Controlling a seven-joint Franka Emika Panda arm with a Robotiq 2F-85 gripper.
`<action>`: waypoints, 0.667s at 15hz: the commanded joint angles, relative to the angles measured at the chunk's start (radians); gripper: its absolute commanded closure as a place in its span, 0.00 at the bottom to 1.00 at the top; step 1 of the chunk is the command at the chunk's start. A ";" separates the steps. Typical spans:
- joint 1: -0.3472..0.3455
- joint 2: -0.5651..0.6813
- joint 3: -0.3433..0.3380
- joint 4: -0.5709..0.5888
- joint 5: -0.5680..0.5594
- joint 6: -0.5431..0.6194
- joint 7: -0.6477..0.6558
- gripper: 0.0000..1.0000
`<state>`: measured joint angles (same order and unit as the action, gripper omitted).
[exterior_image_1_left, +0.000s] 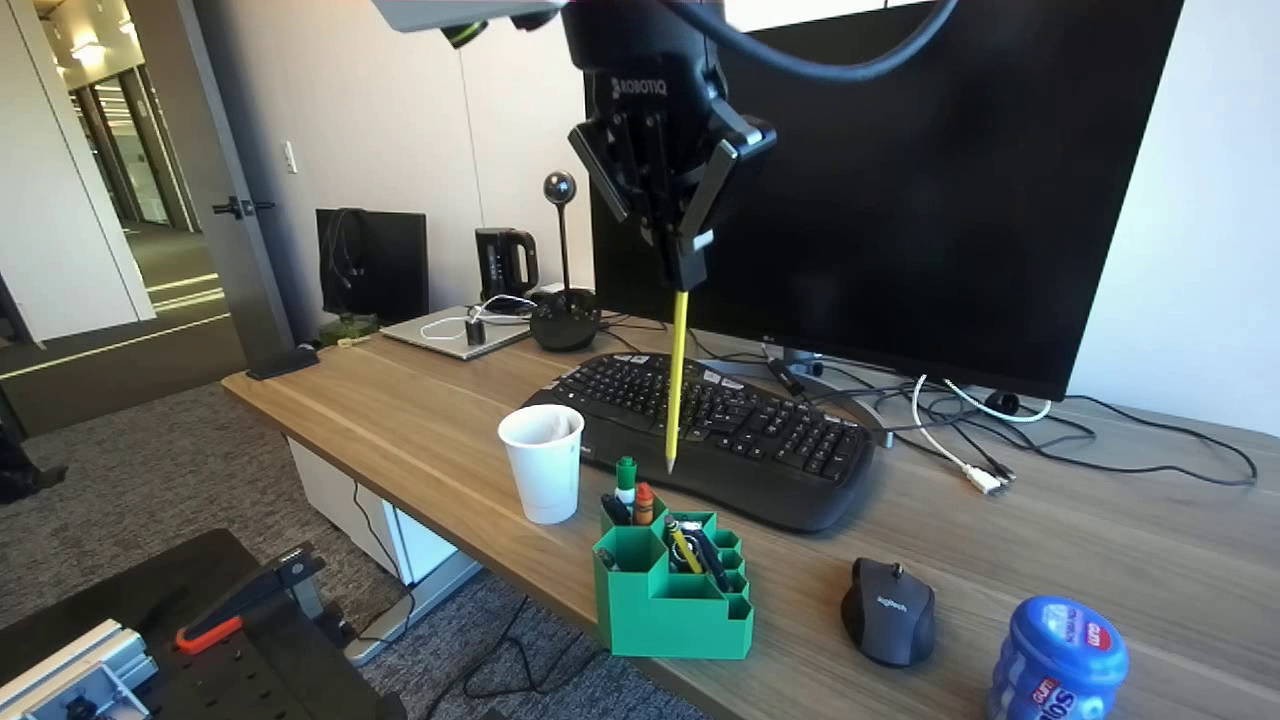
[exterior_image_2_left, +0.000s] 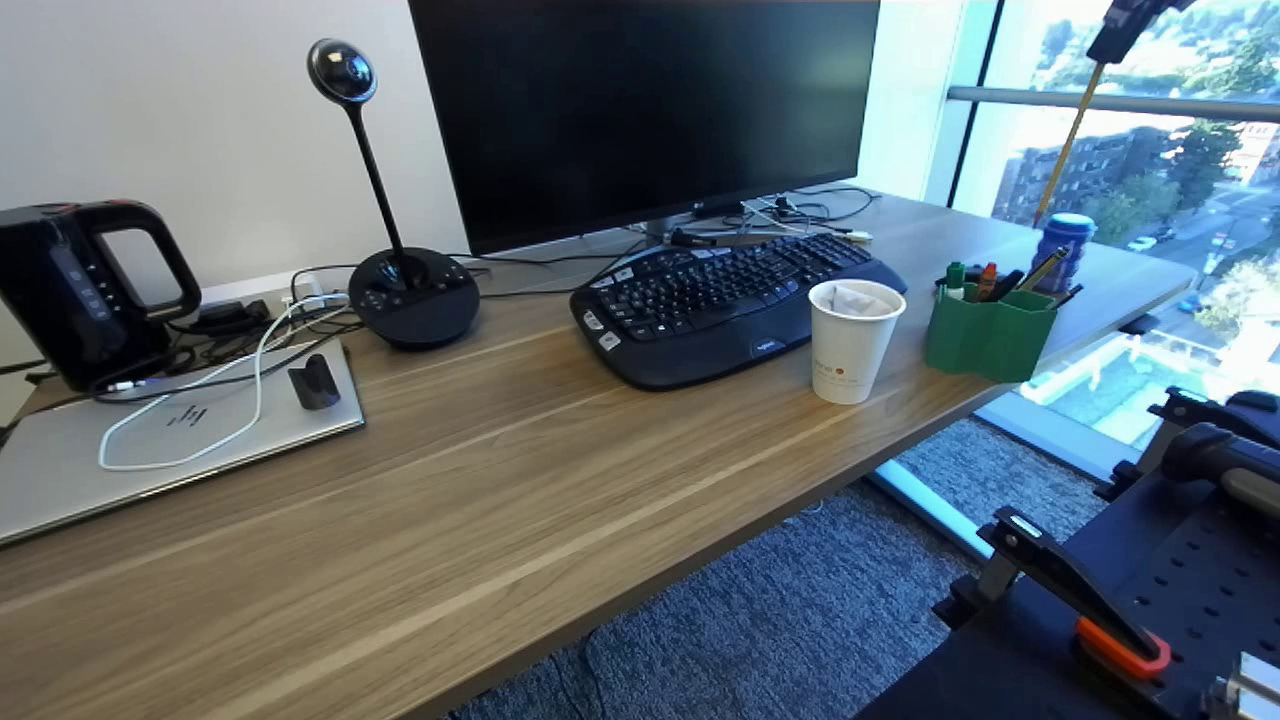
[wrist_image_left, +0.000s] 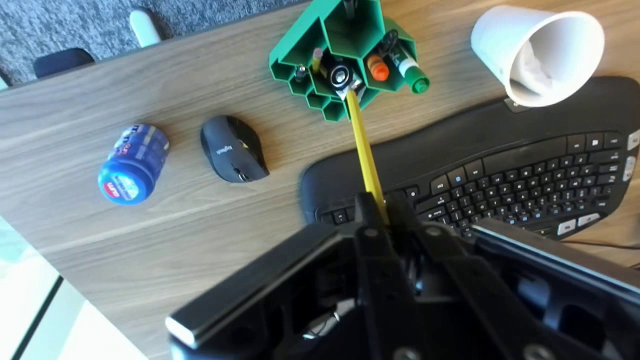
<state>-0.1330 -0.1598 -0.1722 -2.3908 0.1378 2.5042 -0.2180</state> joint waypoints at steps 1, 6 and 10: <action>-0.016 -0.045 -0.025 0.000 -0.040 -0.100 -0.050 0.98; -0.025 -0.042 -0.045 0.005 -0.061 -0.129 -0.085 0.98; -0.014 -0.041 -0.054 -0.002 -0.028 -0.119 -0.139 0.98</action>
<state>-0.1540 -0.1885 -0.2138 -2.3920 0.0995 2.4082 -0.3094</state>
